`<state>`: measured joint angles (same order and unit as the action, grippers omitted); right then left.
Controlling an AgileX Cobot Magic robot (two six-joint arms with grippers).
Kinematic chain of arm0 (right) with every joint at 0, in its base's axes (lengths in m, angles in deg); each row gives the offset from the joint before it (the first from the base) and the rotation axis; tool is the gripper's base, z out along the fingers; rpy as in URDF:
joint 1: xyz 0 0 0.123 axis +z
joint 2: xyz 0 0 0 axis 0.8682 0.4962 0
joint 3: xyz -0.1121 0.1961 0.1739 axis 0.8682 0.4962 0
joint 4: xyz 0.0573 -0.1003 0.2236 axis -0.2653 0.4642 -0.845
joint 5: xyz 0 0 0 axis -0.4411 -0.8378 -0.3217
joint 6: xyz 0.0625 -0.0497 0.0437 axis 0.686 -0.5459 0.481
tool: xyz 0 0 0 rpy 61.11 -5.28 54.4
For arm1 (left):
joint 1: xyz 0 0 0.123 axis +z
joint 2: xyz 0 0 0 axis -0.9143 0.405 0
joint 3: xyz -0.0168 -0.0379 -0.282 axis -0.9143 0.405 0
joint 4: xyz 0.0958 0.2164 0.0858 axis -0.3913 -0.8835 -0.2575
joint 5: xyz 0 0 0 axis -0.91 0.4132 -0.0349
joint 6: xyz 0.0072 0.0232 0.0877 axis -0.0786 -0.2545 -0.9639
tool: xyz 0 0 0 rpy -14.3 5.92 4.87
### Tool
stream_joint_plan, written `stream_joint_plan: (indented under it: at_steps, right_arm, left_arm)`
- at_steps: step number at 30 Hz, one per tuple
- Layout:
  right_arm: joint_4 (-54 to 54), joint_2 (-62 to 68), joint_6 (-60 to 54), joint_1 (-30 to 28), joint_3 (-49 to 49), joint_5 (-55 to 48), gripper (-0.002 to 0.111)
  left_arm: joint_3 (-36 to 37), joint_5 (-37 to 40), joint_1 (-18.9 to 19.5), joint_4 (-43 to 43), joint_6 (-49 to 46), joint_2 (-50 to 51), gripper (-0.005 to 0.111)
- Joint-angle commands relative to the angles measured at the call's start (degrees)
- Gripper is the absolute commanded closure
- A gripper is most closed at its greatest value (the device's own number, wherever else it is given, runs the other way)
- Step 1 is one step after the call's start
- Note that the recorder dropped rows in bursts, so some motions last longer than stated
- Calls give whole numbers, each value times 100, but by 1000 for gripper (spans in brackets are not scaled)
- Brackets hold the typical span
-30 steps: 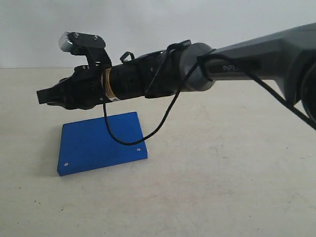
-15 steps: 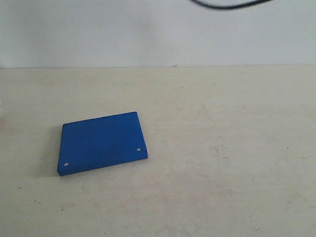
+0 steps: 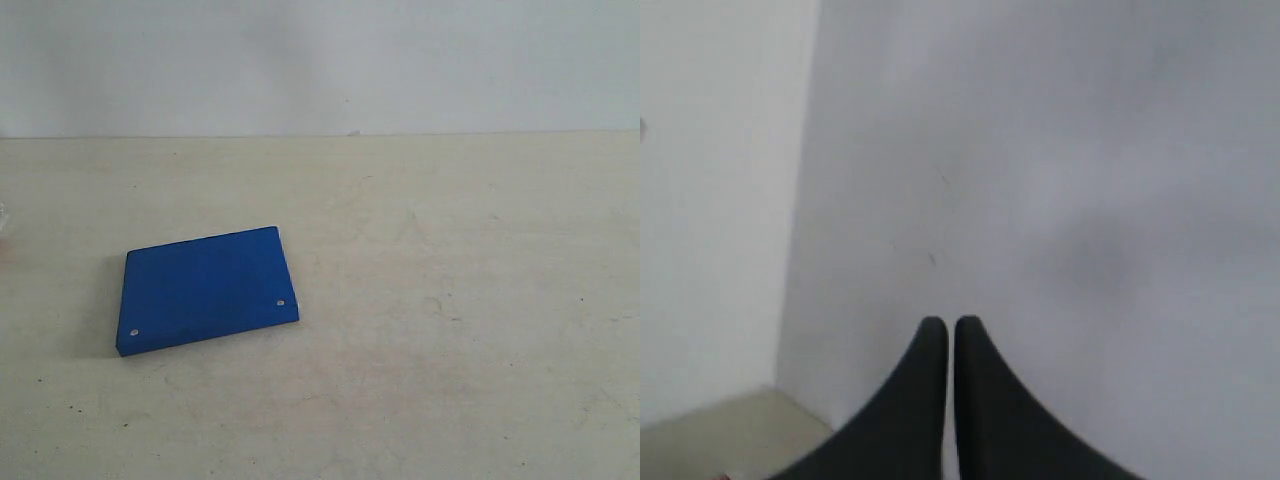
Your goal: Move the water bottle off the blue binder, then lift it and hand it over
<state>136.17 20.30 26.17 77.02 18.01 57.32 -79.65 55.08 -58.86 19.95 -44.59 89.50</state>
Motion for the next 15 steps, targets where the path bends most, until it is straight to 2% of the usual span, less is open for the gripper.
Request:
stream_joint_plan:
  at_steps: [1,3,6,9,13,15]
  right_arm:
    - [77,-648,-187,-689,1840,-521,109]
    - [77,-947,-175,-860,2538,-726,109]
    - [77,-1239,-162,-911,3216,-904,109]
    - [77,-1303,-162,-911,3552,-965,109]
    - [77,-1281,86,-911,3694,-945,109]
    - [77,-1281,141,-911,3708,-945,109]
  left_arm:
    - [-782,232,-2,-1366,-184,-6,102]
    - [-1514,642,-2,-2355,-449,76,102]
    - [-2433,1173,8,-3112,-825,779,102]
    - [-3261,2183,8,-3130,-1604,2016,102]
    - [-3946,3750,8,-2717,-2045,3893,102]
    - [-4200,4196,8,-2685,-2107,4844,102]
